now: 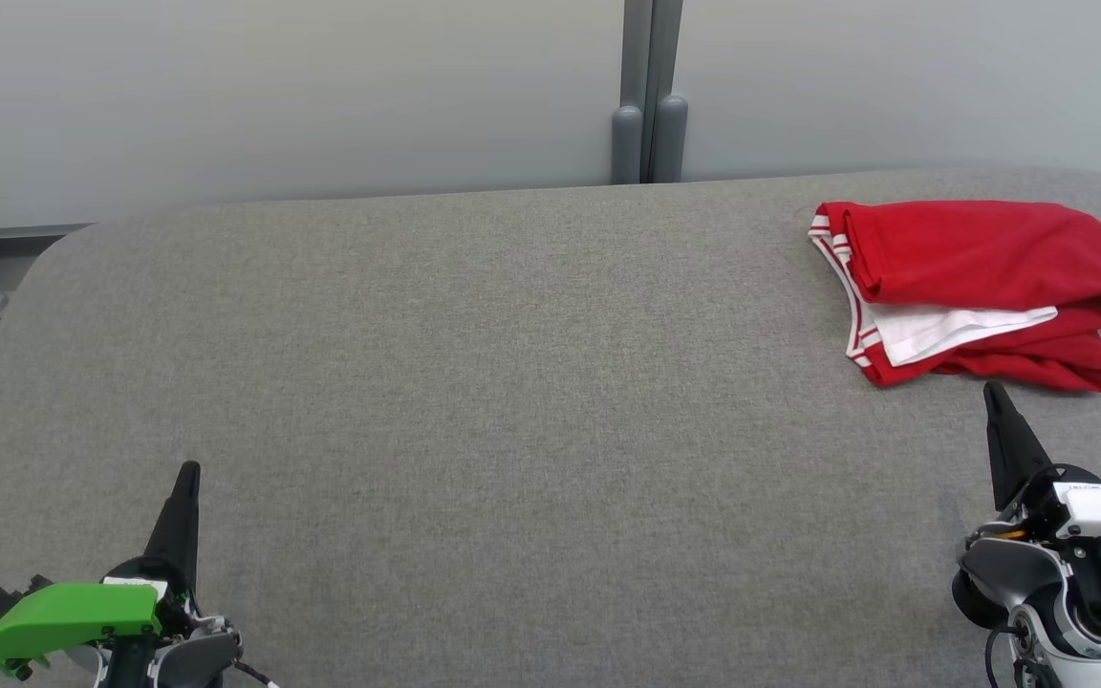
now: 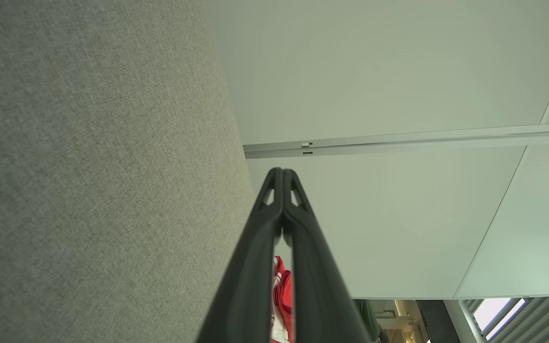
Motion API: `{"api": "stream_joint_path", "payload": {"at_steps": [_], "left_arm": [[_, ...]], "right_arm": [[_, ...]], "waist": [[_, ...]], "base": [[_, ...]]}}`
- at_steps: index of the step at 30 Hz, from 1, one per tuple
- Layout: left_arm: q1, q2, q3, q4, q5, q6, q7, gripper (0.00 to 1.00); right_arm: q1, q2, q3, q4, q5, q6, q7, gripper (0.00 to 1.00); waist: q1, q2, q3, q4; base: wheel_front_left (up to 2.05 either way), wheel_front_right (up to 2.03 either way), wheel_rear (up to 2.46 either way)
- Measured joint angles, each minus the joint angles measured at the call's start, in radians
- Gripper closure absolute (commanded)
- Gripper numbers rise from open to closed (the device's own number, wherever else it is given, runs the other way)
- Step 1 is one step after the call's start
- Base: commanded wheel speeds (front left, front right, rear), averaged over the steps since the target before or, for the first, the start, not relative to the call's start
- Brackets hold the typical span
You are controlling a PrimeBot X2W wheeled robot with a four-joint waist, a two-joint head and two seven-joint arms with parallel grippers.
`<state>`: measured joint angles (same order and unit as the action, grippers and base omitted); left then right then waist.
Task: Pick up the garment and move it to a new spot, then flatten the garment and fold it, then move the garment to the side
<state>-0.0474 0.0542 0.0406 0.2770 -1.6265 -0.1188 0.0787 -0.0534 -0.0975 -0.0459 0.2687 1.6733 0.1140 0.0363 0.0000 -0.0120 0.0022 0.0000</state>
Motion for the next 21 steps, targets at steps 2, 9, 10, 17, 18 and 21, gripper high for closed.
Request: {"api": "stream_joint_path", "payload": {"at_steps": [2, 9, 10, 17, 18, 21], "left_arm": [[0.0, 0.0, 0.0, 0.0, 0.0, 0.0, 0.0, 1.0], [0.0, 0.0, 0.001, 0.001, 0.0, 0.0, 0.0, 1.0], [0.0, 0.0, 0.001, 0.001, 0.0, 0.0, 0.001, 1.0], [0.0, 0.0, 0.001, 0.001, 0.0, 0.0, 0.001, 1.0], [0.0, 0.0, 0.001, 0.001, 0.0, 0.0, 0.001, 1.0], [0.0, 0.0, 0.001, 0.001, 0.0, 0.0, 0.001, 1.0]], "right_arm": [[0.0, 0.0, 0.0, 0.0, 0.0, 0.0, 0.0, 1.0], [0.0, 0.0, -0.001, 0.002, 0.0, 0.0, 0.0, 1.0], [0.0, 0.0, -0.001, 0.002, 0.0, 0.0, 0.001, 1.0], [0.0, 0.001, -0.001, 0.003, 0.0, 0.0, 0.002, 1.0], [0.0, 0.001, -0.002, 0.003, 0.0, 0.0, 0.002, 1.0], [0.0, 0.001, -0.002, 0.003, 0.0, 0.0, 0.004, 1.0]], "waist": [[0.0, 0.0, 0.0, 0.0], [0.0, 0.0, 0.0, 0.0], [0.0, 0.0, 0.0, 0.0], [0.0, 0.0, 0.0, 0.0], [0.0, 0.0, 0.0, 0.0], [0.0, 0.0, 0.0, 0.0]], "base": [[0.0, 0.0, 0.0], [0.0, 0.0, 0.0], [0.0, 0.0, 0.0], [0.0, 0.0, 0.0], [0.0, 0.0, 0.0], [0.0, 0.0, 0.0]]}}
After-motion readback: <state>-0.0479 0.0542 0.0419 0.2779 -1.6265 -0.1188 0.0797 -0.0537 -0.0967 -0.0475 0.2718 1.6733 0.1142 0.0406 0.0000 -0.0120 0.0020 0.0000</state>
